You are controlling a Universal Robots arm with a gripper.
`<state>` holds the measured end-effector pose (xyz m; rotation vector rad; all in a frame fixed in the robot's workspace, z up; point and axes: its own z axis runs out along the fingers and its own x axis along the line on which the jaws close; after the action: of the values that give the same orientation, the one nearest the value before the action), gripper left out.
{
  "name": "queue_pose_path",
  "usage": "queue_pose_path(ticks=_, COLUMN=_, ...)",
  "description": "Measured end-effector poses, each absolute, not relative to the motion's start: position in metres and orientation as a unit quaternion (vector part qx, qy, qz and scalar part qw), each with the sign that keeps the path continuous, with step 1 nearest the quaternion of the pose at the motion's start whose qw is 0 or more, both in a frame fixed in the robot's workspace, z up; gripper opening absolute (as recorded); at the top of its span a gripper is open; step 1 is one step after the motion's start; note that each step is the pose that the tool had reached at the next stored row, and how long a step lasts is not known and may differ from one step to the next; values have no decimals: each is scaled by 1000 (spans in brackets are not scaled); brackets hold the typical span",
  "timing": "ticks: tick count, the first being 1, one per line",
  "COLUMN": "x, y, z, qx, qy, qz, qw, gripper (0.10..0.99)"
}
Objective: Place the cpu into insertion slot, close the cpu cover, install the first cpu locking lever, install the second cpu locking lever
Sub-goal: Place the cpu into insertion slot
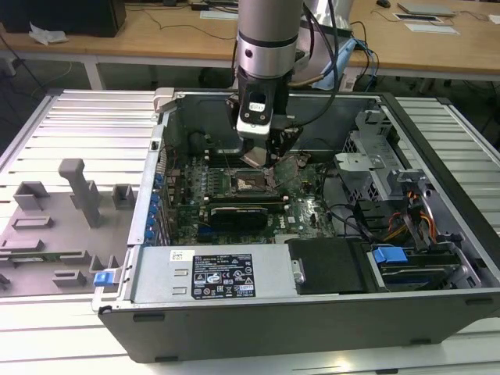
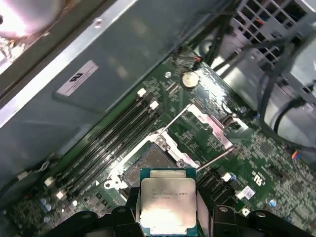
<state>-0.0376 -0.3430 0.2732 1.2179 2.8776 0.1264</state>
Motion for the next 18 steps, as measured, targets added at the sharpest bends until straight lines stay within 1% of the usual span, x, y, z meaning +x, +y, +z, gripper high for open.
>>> queue_pose_path(ticks=18, x=-38, y=-343, z=271, qx=552, qy=833, qz=38, qw=14, gripper=541)
